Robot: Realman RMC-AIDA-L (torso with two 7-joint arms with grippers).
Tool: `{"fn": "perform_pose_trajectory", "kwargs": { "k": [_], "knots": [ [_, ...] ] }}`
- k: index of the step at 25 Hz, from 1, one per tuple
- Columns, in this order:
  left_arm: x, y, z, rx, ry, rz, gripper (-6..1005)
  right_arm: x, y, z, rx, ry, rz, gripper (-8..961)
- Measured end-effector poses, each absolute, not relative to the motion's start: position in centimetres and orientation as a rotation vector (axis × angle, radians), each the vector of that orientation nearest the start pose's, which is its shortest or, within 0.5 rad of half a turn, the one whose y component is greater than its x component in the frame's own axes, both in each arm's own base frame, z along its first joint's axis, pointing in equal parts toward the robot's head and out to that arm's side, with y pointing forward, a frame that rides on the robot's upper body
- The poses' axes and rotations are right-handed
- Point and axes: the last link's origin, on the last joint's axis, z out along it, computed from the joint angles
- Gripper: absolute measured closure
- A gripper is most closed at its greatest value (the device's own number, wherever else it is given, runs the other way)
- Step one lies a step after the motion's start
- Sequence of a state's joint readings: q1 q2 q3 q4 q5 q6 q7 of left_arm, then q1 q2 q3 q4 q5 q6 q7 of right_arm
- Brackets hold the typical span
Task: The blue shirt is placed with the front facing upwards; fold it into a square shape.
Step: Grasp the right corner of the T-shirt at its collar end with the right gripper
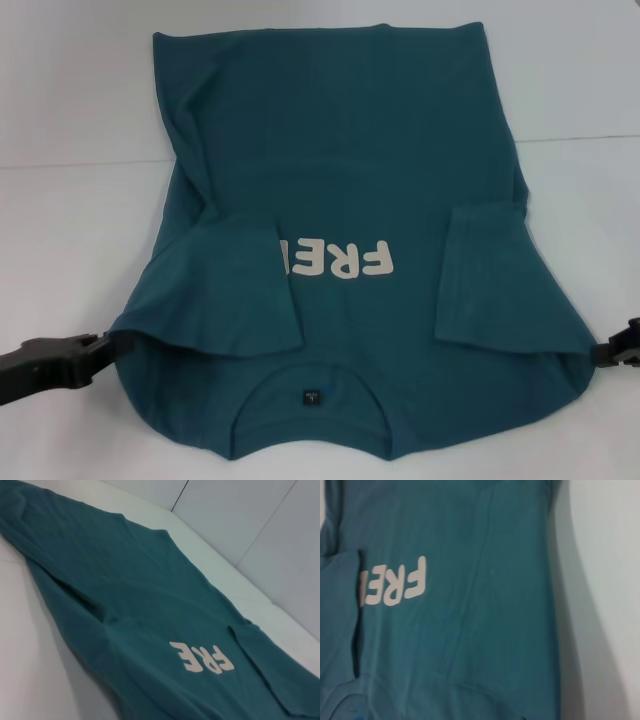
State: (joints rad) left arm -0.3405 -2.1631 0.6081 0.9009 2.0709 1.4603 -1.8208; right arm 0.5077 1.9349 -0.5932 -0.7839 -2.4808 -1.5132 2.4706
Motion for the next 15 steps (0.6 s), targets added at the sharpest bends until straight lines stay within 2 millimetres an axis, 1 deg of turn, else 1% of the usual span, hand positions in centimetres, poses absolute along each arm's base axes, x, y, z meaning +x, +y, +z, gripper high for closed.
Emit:
{"fn": "perform_pose_trajectory", "kwargs": {
  "k": [5,8,11,15],
  "knots": [
    [-31.9,28.9,2.8,-2.307,-1.28,-0.694,972,35.6,30.3,7.4,-2.058,1.943,0.242,951],
    [-32.3,28.1,2.9,-2.309,-1.293,-0.688,972,36.3,28.8,7.3,-2.067,1.956,0.271,951],
    [-32.7,27.4,3.0,-2.298,-1.309,-0.685,971,37.0,27.3,7.4,-2.057,1.973,0.305,951],
    [-33.9,26.3,3.9,-2.231,-1.339,-0.697,971,38.2,25.7,8.1,-2.007,1.992,0.351,951]
  ]
}}
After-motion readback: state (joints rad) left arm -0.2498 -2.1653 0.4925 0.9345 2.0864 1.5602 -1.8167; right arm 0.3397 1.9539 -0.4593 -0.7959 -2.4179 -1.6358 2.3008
